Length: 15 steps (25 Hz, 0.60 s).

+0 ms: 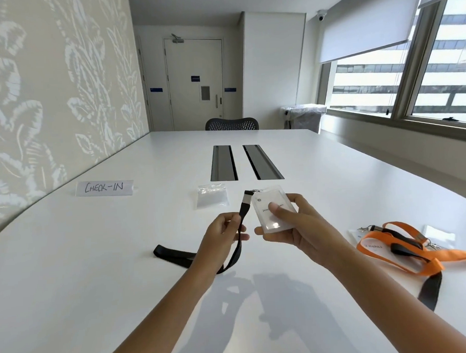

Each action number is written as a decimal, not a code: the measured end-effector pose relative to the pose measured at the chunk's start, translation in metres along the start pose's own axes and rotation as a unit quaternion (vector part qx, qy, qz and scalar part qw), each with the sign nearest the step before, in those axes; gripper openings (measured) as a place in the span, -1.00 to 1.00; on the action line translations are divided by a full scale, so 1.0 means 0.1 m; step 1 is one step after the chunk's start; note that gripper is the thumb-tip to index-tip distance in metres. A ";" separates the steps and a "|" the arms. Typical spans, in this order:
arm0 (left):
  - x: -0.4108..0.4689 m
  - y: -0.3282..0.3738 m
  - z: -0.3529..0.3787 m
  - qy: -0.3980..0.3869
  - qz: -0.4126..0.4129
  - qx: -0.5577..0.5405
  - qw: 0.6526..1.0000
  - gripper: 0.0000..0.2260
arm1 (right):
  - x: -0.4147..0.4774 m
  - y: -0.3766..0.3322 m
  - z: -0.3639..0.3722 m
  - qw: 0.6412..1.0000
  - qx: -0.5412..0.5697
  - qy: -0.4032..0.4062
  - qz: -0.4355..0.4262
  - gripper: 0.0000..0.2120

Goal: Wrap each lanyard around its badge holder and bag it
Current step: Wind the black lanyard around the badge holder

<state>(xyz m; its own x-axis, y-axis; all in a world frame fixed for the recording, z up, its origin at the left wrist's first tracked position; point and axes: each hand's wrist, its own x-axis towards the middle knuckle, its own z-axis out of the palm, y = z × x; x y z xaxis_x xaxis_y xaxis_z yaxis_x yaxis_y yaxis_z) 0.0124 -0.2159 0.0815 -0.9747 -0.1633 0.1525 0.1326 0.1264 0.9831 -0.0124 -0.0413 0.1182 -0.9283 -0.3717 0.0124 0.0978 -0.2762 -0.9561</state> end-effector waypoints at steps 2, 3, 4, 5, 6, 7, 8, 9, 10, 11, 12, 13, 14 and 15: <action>0.02 0.01 0.03 0.009 0.022 0.030 0.999 -0.76 | -0.01 0.01 -0.05 1.000 -0.009 -0.004 -0.004 -0.63; 0.03 0.01 0.04 0.016 0.035 0.065 0.997 -0.78 | -0.01 0.02 -0.07 0.999 -0.034 0.010 -0.015 -0.63; 0.05 0.00 0.05 0.019 0.051 0.107 0.993 -0.80 | -0.01 0.03 -0.08 0.997 -0.070 0.032 -0.032 -0.64; 0.06 0.00 0.05 0.021 0.070 0.143 0.987 -0.83 | 0.00 0.04 -0.09 0.991 -0.109 0.058 -0.054 -0.66; 0.07 0.01 0.05 0.024 0.086 0.163 0.983 -0.86 | 0.01 0.06 -0.10 0.982 -0.149 0.085 -0.076 -0.69; 0.08 0.01 0.03 0.031 0.096 0.170 0.980 -0.83 | 0.03 0.07 -0.12 0.970 -0.194 0.111 -0.096 -0.72; 0.09 0.03 0.02 0.043 0.098 0.173 0.979 -0.77 | 0.03 0.09 -0.14 0.955 -0.240 0.131 -0.116 -0.74; 0.10 0.05 0.01 0.055 0.097 0.184 0.977 -0.72 | 0.04 0.10 -0.17 0.940 -0.279 0.145 -0.133 -0.75; 0.13 0.10 -0.01 0.066 0.099 0.208 0.971 -0.70 | 0.04 0.12 -0.19 0.928 -0.307 0.152 -0.144 -0.76; 0.17 0.15 -0.02 0.079 0.105 0.238 0.962 -0.69 | 0.04 0.13 -0.21 0.922 -0.324 0.154 -0.145 -0.76; 0.23 0.22 -0.04 0.097 0.114 0.267 0.952 -0.70 | 0.04 0.14 -0.24 0.920 -0.332 0.152 -0.139 -0.77; 0.29 0.28 -0.06 0.117 0.123 0.288 0.943 -0.71 | 0.03 0.15 -0.26 0.921 -0.338 0.146 -0.127 -0.77; 0.35 0.34 -0.08 0.134 0.131 0.300 0.935 -0.71 | 0.03 0.16 -0.29 0.923 -0.342 0.135 -0.114 -0.78; 0.41 0.39 -0.12 0.146 0.135 0.310 0.930 -0.71 | 0.02 0.16 -0.32 0.927 -0.340 0.120 -0.101 -0.80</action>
<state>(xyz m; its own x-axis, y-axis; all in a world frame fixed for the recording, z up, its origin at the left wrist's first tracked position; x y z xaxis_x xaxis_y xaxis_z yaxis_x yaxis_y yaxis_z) -0.0202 -0.2297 0.1271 -0.8180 -0.2917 0.4957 0.1482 0.7259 0.6717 -0.0241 -0.0176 0.0937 -0.9642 -0.1420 0.2240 -0.2596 0.3337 -0.9062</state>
